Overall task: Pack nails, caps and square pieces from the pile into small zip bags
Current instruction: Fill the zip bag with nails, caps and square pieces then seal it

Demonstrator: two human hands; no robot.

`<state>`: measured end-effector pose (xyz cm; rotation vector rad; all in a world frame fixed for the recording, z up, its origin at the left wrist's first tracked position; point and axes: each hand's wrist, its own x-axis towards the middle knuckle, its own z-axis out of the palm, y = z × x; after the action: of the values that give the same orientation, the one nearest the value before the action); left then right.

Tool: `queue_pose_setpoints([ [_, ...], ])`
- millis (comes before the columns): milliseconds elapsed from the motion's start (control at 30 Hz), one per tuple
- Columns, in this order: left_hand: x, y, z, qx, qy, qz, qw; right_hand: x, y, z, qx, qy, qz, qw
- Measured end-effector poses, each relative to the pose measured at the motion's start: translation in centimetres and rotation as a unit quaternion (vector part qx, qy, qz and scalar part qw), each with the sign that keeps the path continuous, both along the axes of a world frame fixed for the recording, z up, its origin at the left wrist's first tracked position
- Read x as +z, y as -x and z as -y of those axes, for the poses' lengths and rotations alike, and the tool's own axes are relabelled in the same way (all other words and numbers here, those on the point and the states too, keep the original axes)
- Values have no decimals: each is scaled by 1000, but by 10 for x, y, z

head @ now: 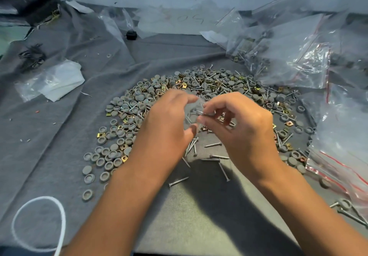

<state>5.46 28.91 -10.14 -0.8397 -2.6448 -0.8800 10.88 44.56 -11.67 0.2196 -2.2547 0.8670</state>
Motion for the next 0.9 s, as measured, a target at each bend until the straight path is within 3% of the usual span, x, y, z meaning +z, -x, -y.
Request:
queue_pose_setpoints([
  [467, 3, -2, -1, 5, -4, 4, 1000, -4, 5, 2, -8, -47, 0, 999],
  [533, 5, 1, 4, 37, -9, 0, 999, -9, 6, -6, -33, -47, 38, 998],
  [667, 10, 7, 13, 86, -43, -11, 995, -26, 8, -5, -33, -94, 243, 965],
  [833, 11, 10, 16, 91, -50, -6, 995, -39, 12, 5, -42, -110, 251, 961],
  [900, 11, 10, 17, 91, -46, -7, 995, -37, 12, 3, -32, -68, 249, 966],
])
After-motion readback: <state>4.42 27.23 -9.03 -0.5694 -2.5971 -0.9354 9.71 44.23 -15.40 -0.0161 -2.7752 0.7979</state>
